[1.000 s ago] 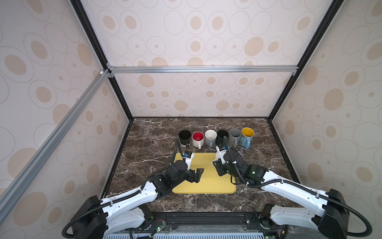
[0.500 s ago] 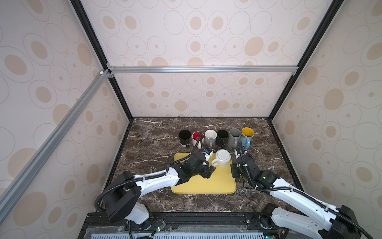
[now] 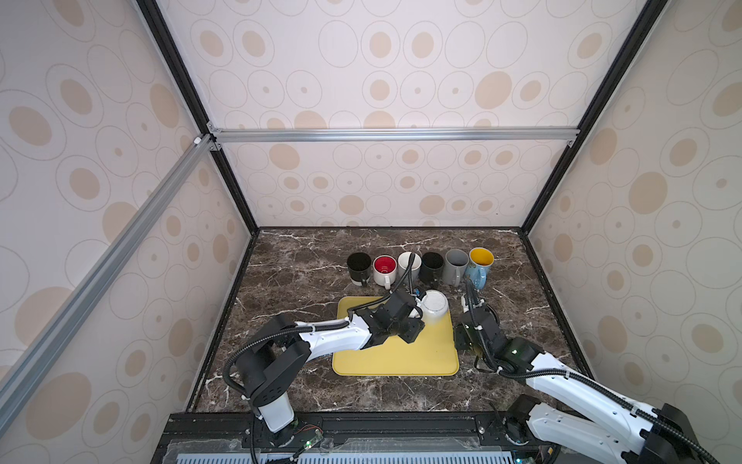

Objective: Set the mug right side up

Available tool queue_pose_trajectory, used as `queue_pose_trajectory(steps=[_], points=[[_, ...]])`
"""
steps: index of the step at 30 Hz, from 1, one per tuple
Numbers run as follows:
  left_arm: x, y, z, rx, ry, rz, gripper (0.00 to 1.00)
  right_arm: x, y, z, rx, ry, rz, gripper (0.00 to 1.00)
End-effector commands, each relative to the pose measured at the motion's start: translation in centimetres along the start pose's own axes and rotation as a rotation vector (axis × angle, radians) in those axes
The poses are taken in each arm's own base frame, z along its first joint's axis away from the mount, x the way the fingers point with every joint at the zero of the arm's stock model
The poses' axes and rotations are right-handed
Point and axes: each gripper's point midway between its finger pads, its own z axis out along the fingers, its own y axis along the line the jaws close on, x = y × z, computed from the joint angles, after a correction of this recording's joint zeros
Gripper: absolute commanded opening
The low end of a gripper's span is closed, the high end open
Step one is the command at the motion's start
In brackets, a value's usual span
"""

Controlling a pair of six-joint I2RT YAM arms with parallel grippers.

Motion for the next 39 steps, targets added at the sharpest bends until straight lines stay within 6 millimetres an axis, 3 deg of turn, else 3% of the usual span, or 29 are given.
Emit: queue_pose_trajectory(steps=[1, 8, 39], points=[[-1.1, -0.1, 0.6, -0.012, 0.004, 0.043, 0.55, 0.0, -0.9, -0.1, 0.033, -0.016, 0.006, 0.37], [-1.1, 0.5, 2.0, -0.013, 0.027, 0.029, 0.52, 0.0, -1.3, -0.4, 0.037, -0.023, 0.015, 0.37], [-3.1, 1.6, 3.7, -0.011, 0.014, 0.039, 0.44, -0.6, -1.0, -0.2, 0.022, -0.042, 0.029, 0.36]])
